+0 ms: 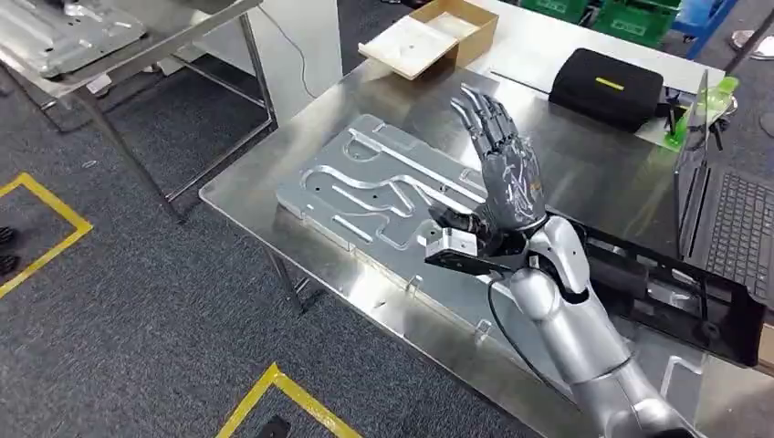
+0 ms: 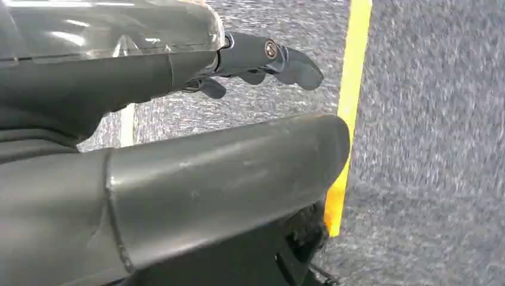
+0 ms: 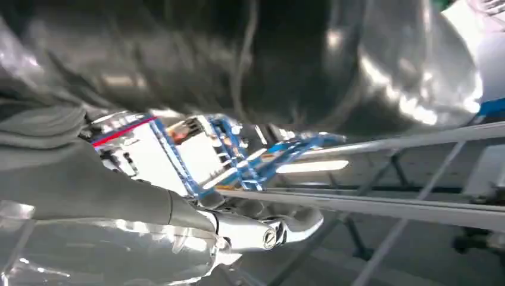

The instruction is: Take the parts from the cabinet and place them on the table.

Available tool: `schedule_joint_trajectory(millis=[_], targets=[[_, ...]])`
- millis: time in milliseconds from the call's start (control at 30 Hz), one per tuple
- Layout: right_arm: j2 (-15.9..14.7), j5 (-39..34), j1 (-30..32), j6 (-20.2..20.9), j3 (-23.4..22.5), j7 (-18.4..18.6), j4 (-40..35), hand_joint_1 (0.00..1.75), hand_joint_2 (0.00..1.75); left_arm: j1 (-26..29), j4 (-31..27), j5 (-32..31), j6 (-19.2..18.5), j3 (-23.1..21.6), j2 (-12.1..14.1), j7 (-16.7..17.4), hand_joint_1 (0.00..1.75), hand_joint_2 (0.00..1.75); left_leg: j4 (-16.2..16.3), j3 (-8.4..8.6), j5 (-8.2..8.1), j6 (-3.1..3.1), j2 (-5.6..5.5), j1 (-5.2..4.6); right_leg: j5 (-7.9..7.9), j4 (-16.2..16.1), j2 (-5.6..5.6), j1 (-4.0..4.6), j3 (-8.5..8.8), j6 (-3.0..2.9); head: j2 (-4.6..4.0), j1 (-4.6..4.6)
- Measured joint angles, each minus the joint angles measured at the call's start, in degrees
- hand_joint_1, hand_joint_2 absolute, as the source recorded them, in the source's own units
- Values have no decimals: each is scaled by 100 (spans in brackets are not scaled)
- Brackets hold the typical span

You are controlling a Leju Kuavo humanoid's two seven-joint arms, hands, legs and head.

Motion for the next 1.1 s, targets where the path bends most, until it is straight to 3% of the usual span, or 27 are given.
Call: schedule_joint_trajectory(millis=[33,67,100,133,167,200,233,267,300,367,433,467,500,533,600,633,667,733,767,800,833,933,967,1000,1033,1067,1100], targets=[[2,0,-11,0,2,0,-4,0,0,-22,0,2,2,-2,0,0,0,0,1,-7,9,21,-49,6,-235,415,130,-6,-196,6,0,2],[0,2,0,0,2,0,0,0,0,-34,0,2,2,-2,-4,0,0,0,1,-8,11,34,-121,6,-450,904,182,-7,-429,18,0,2],[-9,7,15,2,2,0,2,0,0,-33,0,2,0,-2,-11,0,0,0,6,-9,8,41,-194,4,-582,1327,205,-5,-649,27,0,2],[-11,15,27,7,4,0,4,0,0,-27,0,2,0,-2,-11,2,0,0,15,-9,8,40,-282,3,-558,1524,210,-5,-777,26,0,2],[-11,26,23,9,7,0,9,0,0,-12,0,2,-2,-2,-11,9,0,0,29,-8,6,39,-360,4,-401,1420,211,-8,-756,22,0,2],[-11,39,9,9,18,0,4,0,0,-9,0,-4,-9,-2,-11,13,0,0,41,-7,2,34,-439,7,-156,1094,225,-15,-625,13,0,2],[-11,48,-3,9,28,2,-11,0,0,-11,0,-7,-20,-6,-11,24,0,0,57,-4,-5,22,-518,12,118,619,265,-25,-414,2,0,2],[-11,50,-20,9,44,9,-31,0,0,-13,0,-7,-24,-9,-22,28,0,0,77,-6,-19,1,-588,16,359,132,399,-46,-197,-7,0,2],[-11,52,-38,13,59,11,-37,0,0,-13,0,-2,-24,-9,-26,35,0,0,98,-35,-29,-28,-634,-5,306,-86,633,-57,-95,-19,0,2],[-7,66,-42,33,83,15,-70,0,0,-20,0,7,-24,-9,-26,57,0,0,119,-85,-16,-96,-744,11,307,-168,570,-42,-88,-29,0,0],[22,70,-50,39,181,15,-114,0,0,15,0,7,-24,-9,-24,61,0,0,83,-112,10,-191,-878,29,323,-191,447,-37,-63,-118,0,5],[31,70,-60,39,216,20,-133,0,0,25,0,7,-24,-9,-20,66,0,0,132,-134,-34,-203,-715,36,351,-240,379,-60,-42,-168,0,-2],[55,72,-57,39,253,24,-166,0,0,28,0,7,-22,-9,-20,66,0,0,282,-186,-146,-234,-400,-6,353,-255,334,-54,-28,-191,0,-15],[55,83,-59,39,293,24,-208,0,0,10,0,15,-13,-9,-20,66,0,0,662,-368,-378,-258,-227,8,345,-256,261,-40,-27,-226,0,-17],[55,112,-43,42,345,26,-219,0,0,-10,0,28,0,-9,-20,63,0,0,1539,-786,-764,-285,-136,31,331,-255,106,-13,-26,-248,0,-17],[55,136,-29,42,376,33,-221,0,0,-5,0,33,9,-9,-20,66,0,0,1822,-925,-821,-298,-124,37,322,-253,28,-6,-25,-258,0,-17],[55,149,-19,42,404,35,-223,0,0,7,0,39,9,-9,-20,68,0,0,1818,-923,-747,-300,-112,39,313,-252,-39,-2,-19,-258,0,-17],[55,151,-15,39,455,42,-241,0,0,23,0,59,11,-9,-13,74,0,0,1099,-546,-317,-270,-60,36,286,-250,-169,4,9,-246,0,-17],[55,151,-17,37,472,41,-269,0,0,17,0,66,9,-9,-11,72,0,0,557,-254,-74,-230,59,21,268,-249,-228,12,39,-235,0,-17],[55,151,-18,37,481,44,-291,0,0,8,0,66,9,-9,-11,72,0,0,152,-64,-43,-171,336,-22,250,-252,-288,18,69,-215,0,-17],[50,151,-20,35,485,44,-306,0,0,-9,0,66,9,-9,-9,72,0,0,58,-4,-67,-122,455,-116,226,-232,-340,67,67,-174,0,-17],[52,151,-13,33,509,55,-317,0,0,7,0,74,11,-9,-9,77,0,0,67,-49,-49,-68,232,-114,218,-273,-543,67,116,-119,0,-15],[52,151,-19,33,516,55,-328,0,0,14,0,83,11,-6,-9,85,0,0,-20,16,-2,-15,155,-53,171,-265,-586,95,103,-76,0,-15],[50,151,-21,33,520,63,-334,0,0,24,0,83,11,-6,-11,92,0,0,-57,27,19,9,88,-39,85,-147,-225,37,95,-40,0,-13],[50,149,-25,28,525,63,-348,0,0,15,0,92,11,-4,-9,103,0,0,-56,21,29,38,49,-25,-94,138,36,31,-37,-35,0,-15],[46,149,-15,28,533,63,-348,0,0,-3,0,92,11,-4,-9,103,0,0,-55,15,36,58,-25,-18,-338,621,172,24,-273,-17,0,-9],[46,149,19,31,542,63,-345,0,0,-10,0,90,11,-4,-11,103,0,0,-55,14,38,63,-99,-19,-512,1062,212,13,-495,0,0,-11]])
